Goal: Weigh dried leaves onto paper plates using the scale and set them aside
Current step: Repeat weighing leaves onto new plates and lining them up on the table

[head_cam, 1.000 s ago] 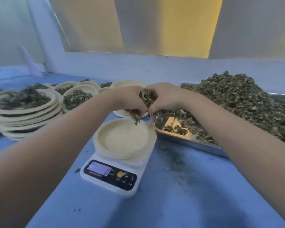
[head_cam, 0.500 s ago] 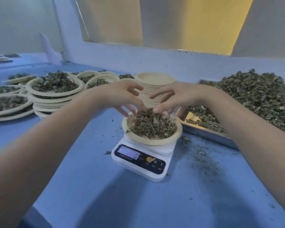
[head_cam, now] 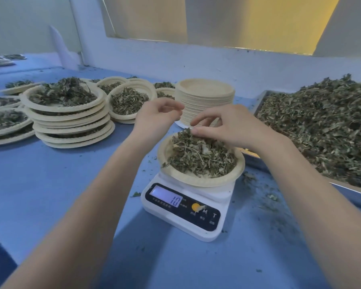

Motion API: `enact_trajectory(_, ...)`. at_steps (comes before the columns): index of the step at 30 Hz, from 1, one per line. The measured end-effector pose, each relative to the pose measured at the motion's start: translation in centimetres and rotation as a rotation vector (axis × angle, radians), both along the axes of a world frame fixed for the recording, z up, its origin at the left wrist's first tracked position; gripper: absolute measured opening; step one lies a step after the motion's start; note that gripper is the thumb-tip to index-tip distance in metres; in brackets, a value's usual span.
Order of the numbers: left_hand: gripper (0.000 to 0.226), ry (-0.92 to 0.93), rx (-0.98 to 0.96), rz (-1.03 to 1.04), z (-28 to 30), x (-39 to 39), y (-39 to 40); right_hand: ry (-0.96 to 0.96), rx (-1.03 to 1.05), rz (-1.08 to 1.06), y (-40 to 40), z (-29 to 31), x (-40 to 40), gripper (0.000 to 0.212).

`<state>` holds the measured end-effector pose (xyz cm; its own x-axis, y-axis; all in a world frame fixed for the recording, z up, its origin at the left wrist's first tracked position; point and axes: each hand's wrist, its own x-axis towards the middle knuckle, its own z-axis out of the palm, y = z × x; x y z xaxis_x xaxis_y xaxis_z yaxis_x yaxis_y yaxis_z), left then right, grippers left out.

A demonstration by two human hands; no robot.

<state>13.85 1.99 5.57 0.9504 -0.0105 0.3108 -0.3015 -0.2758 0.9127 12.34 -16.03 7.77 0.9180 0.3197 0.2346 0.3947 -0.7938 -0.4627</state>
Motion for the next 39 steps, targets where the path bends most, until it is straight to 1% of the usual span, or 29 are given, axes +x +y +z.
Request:
enact_trajectory(3,0.017,-0.022,0.022,-0.028,0.7,0.2,-0.1,-0.076,0.003,-0.007,0.6,-0.2,0.1,0.018)
enact_trajectory(7,0.017,-0.052,-0.008,-0.011,0.5,0.3,0.5,-0.092,-0.061,-0.003,0.8,0.4,-0.4,0.027)
enact_trajectory(9,0.018,-0.061,-0.061,0.015,-0.3,0.1,0.8,-0.069,-0.121,-0.002,0.6,0.8,-0.7,0.037)
enact_trajectory(12,0.018,-0.063,-0.116,0.063,-1.1,-0.1,1.3,-0.019,-0.276,0.004,0.9,1.3,-1.1,0.062)
enact_trajectory(13,0.017,-0.057,-0.147,0.077,-1.2,-0.2,1.5,0.009,-0.32,0.011,1.2,1.3,-1.3,0.066)
enact_trajectory(14,0.016,-0.044,-0.183,0.084,-1.3,-0.2,1.7,0.032,-0.354,0.018,1.5,1.2,-1.4,0.066)
enact_trajectory(15,0.015,-0.027,-0.211,0.084,-1.3,-0.2,2.0,0.043,-0.378,0.026,1.8,1.1,-1.4,0.062)
enact_trajectory(17,0.015,0.004,-0.234,0.084,-1.6,-0.4,2.2,0.029,-0.383,0.051,2.3,0.8,-1.4,0.043)
enact_trajectory(19,0.014,0.013,-0.237,0.086,-2.0,-0.5,2.2,0.007,-0.299,0.066,2.5,0.9,-1.3,0.024)
enact_trajectory(21,0.014,0.013,-0.232,0.072,-2.1,-0.6,2.0,-0.033,-0.168,0.043,2.1,1.3,-1.3,0.017)
enact_trajectory(26,0.014,0.022,-0.183,0.045,-2.3,-0.4,1.5,-0.13,0.168,-0.009,0.5,2.3,-1.5,0.019)
enact_trajectory(28,0.014,0.03,-0.175,0.049,-2.4,-0.4,1.4,-0.183,0.269,-0.023,0.1,2.4,-1.5,0.02)
enact_trajectory(30,0.014,0.039,-0.176,0.05,-2.4,-0.4,1.4,-0.194,0.37,-0.03,-0.3,2.4,-1.3,0.019)
enact_trajectory(33,0.015,0.043,-0.162,0.041,-2.5,-0.5,1.3,-0.169,0.436,-0.048,-0.7,2.0,-0.9,0.016)
enact_trajectory(39,0.017,0.047,-0.158,0.046,-2.7,-0.5,1.2,-0.156,0.461,-0.079,-1.6,1.7,-0.5,0.014)
